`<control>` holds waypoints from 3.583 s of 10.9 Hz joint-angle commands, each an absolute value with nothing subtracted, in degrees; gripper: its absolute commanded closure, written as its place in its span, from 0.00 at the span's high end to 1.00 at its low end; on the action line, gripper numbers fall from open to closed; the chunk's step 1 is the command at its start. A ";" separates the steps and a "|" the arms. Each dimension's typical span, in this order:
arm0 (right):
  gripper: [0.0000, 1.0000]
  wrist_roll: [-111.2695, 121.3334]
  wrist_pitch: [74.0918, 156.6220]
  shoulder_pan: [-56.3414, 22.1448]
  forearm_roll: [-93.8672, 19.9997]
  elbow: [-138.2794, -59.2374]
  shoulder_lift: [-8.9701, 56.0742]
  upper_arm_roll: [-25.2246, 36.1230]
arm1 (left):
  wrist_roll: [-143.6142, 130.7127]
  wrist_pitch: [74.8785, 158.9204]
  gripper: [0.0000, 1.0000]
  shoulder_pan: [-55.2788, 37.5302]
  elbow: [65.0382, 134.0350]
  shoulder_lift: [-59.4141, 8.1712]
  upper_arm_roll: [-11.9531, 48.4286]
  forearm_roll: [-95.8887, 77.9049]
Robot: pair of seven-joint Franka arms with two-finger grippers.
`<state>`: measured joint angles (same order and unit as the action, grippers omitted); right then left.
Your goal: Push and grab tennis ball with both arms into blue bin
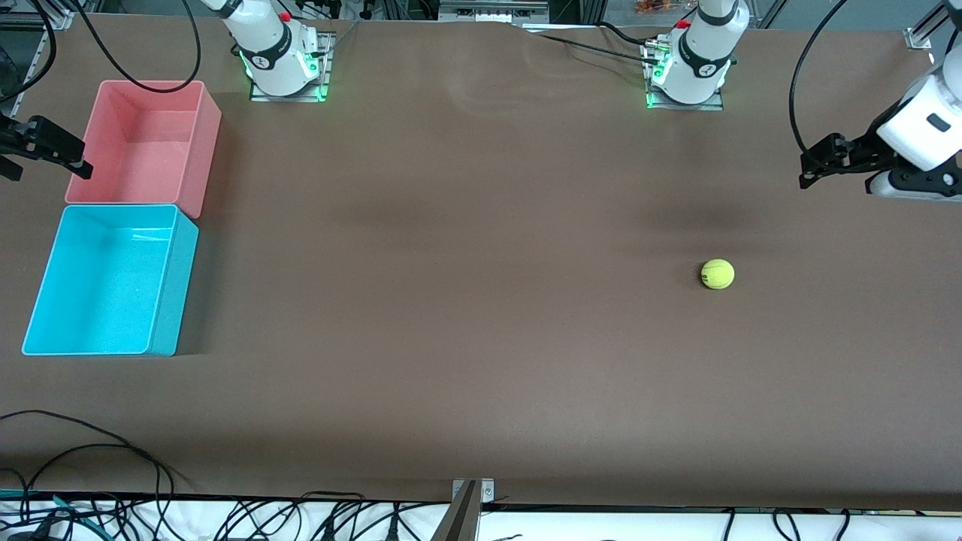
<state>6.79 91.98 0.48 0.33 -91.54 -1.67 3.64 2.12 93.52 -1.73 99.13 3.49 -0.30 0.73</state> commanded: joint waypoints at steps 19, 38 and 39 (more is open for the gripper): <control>1.00 7.12 90.97 0.70 -0.53 -90.44 -1.49 3.60 | 3.16 84.19 1.00 -1.85 95.80 6.68 0.00 3.69; 1.00 7.21 90.97 0.70 -0.53 -90.44 -1.41 3.69 | 3.34 98.87 1.00 -0.09 107.39 4.84 -1.06 2.38; 1.00 7.21 90.97 0.70 -0.53 -90.44 -1.41 3.69 | 3.25 100.62 1.00 -0.09 108.79 4.83 -1.05 2.20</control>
